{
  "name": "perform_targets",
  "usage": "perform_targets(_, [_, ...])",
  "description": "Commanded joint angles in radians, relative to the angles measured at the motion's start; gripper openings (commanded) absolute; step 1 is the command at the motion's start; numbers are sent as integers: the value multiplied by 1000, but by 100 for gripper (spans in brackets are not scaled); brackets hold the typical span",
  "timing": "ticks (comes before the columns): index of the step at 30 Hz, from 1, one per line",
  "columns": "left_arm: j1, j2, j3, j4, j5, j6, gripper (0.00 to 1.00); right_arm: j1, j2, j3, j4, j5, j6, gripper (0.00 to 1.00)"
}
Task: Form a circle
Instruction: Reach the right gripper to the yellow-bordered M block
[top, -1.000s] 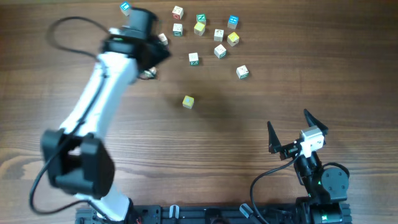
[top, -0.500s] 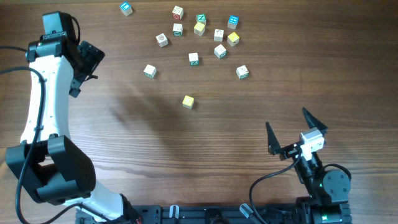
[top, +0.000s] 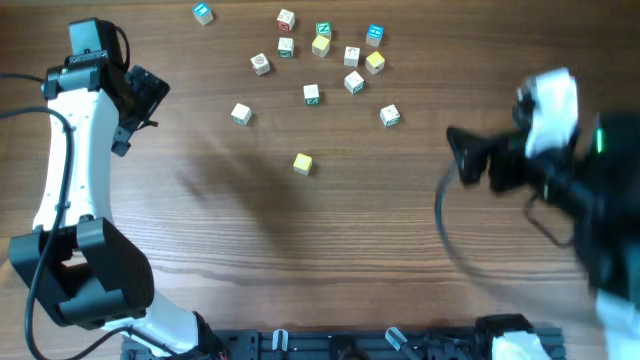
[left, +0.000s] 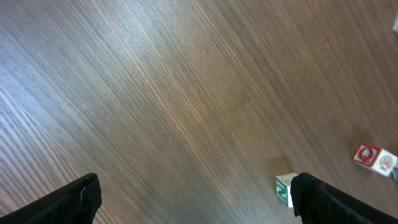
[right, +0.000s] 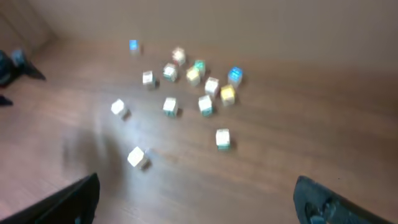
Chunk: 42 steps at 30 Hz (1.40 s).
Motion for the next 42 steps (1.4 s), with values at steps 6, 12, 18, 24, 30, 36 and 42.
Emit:
perform_targets(6, [3,0,1,0,-2,8,100,3,650,603,-230,-39,39,100])
perform_targets(12, [3,0,1,0,-2,8,100,5,861,600,-113,-69,168,71])
perform_targets(18, [3,0,1,0,-2,8,100,55,1093,585,-195,88,161,68])
perform_targets(24, [3,0,1,0,-2,8,100,147,1281,585,-182,209,60,91])
perform_targets(30, [3,0,1,0,-2,8,100,192,1330,585,-131,354,62,80])
perform_targets(36, [3,0,1,0,-2,8,100,191,1329,585,-151,350,63,52])
perform_targets(42, [3,0,1,0,-2,8,100,192,1286,586,-195,350,63,29])
